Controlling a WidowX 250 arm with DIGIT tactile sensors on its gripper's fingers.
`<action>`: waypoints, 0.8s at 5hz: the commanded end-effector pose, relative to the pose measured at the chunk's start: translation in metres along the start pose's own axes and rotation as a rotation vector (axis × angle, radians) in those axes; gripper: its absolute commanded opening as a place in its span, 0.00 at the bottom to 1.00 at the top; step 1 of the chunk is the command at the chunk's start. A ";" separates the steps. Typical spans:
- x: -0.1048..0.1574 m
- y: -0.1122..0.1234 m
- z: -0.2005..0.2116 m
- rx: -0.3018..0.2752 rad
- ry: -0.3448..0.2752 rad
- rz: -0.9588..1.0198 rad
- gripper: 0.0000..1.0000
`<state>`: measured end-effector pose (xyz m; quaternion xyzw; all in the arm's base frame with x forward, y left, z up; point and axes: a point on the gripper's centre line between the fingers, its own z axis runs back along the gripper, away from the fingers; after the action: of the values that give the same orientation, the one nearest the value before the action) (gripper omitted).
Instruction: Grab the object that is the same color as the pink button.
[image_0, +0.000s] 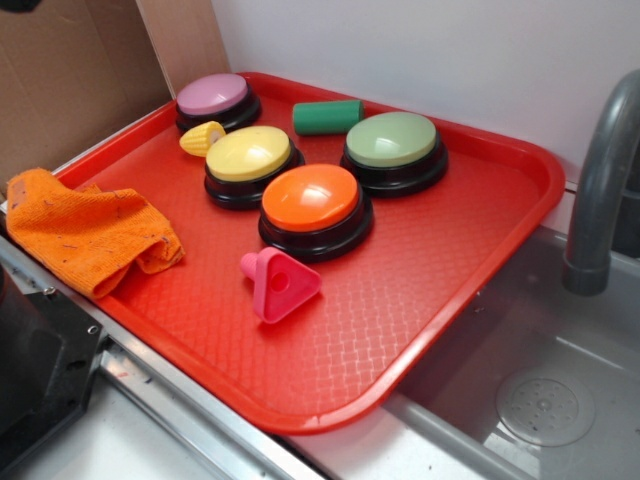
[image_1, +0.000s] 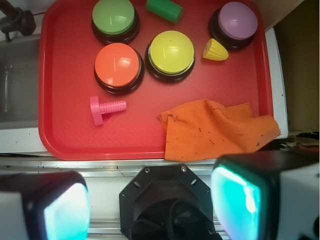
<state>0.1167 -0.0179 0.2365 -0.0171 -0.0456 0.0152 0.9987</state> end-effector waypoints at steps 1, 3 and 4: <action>0.000 0.000 0.000 0.000 0.000 0.000 1.00; 0.031 -0.049 -0.076 -0.022 -0.097 0.199 1.00; 0.037 -0.061 -0.102 -0.002 -0.109 0.276 1.00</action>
<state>0.1594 -0.0797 0.1320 -0.0122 -0.0838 0.1568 0.9840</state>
